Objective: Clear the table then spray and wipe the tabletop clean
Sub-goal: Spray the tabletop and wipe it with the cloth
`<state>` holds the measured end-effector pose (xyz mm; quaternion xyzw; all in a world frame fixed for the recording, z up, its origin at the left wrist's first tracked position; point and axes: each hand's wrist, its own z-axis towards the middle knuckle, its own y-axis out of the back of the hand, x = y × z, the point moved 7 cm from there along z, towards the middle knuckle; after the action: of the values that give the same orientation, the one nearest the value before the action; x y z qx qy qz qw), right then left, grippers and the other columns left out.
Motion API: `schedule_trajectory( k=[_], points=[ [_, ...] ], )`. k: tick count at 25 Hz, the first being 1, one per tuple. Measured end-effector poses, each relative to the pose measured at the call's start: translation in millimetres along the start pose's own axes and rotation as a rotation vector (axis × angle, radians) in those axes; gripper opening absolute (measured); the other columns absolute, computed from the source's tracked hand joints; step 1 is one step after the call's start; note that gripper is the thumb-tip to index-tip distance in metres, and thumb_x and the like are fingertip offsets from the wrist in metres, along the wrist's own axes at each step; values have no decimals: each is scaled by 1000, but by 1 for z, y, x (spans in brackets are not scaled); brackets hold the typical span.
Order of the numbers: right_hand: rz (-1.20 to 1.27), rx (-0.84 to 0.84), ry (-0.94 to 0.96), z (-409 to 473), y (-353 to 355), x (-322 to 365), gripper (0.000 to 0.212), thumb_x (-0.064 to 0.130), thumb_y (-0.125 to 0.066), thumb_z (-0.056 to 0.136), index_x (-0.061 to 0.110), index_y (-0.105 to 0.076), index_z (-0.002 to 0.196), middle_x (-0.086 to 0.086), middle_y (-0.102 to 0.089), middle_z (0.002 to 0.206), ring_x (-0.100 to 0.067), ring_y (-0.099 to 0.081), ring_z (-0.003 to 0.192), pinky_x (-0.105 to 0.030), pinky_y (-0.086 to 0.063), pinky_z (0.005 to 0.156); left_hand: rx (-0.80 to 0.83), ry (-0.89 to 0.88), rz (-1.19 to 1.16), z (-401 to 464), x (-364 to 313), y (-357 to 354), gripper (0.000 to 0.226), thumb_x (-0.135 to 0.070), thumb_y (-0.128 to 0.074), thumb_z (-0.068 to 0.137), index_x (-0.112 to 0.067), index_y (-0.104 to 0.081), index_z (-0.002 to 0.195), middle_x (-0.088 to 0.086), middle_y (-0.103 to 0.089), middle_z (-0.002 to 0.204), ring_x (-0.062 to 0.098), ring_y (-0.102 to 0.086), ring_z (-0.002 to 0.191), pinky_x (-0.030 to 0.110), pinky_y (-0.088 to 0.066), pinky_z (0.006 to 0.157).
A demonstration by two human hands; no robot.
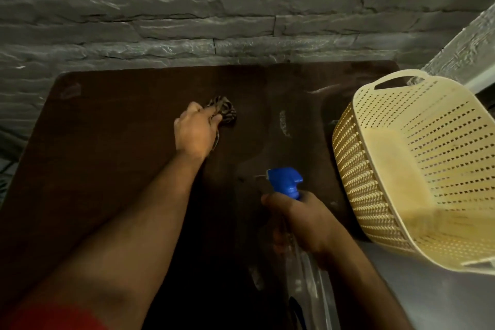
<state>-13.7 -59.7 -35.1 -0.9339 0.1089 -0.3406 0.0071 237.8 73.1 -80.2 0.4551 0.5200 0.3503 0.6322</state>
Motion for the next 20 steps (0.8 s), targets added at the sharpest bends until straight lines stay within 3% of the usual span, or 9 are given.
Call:
schedule_trajectory(
  k=[2, 7, 10, 14, 18, 20],
  points=[
    [-30, 3, 7, -7, -2, -8, 34, 33, -68, 83, 9, -56, 103, -5, -64, 56, -22, -61, 51, -33, -54, 55, 27, -7, 3, 3, -10, -9, 32, -41, -48, 96, -28, -61, 122, 5, -52, 112, 25, -54, 102, 40, -39, 90],
    [-83, -23, 12, -19, -3, -27, 30, 31, -69, 82, 5, -59, 95, -5, -61, 51, -20, -58, 43, -26, -50, 44, 0, -75, -18, -42, -24, -12, 28, -42, -50, 94, -31, -63, 116, 2, -53, 107, 24, -55, 99, 38, -39, 86],
    [-130, -32, -5, -26, 0, -34, 33, 32, -70, 80, 3, -60, 93, -6, -61, 52, -21, -58, 44, -28, -49, 46, 5, -180, 0, -82, -48, -20, 29, -43, -50, 94, -30, -63, 117, 2, -54, 109, 22, -55, 100, 39, -40, 87],
    [-133, -59, 59, -30, 9, -39, 30, 35, -71, 78, 9, -61, 89, -3, -62, 52, -21, -59, 46, -31, -48, 51, 60, -153, -21, -109, -49, -15, 32, -44, -47, 95, -32, -61, 121, 1, -53, 113, 21, -53, 103, 38, -38, 88],
    [-147, -29, 139, -40, 16, -39, 25, 38, -69, 79, 16, -65, 90, -1, -67, 58, -17, -63, 51, -32, -51, 53, 133, -417, -45, -195, -51, -14, 29, -47, -47, 89, -35, -63, 110, -5, -52, 98, 20, -56, 88, 34, -38, 73],
    [-109, 23, 114, -45, 17, -44, 23, 35, -68, 82, 18, -63, 96, 2, -70, 59, -14, -64, 50, -25, -51, 48, 75, -415, -31, -193, -20, -7, 28, -46, -48, 88, -34, -65, 106, -5, -51, 94, 22, -58, 85, 35, -41, 71]
  ],
)
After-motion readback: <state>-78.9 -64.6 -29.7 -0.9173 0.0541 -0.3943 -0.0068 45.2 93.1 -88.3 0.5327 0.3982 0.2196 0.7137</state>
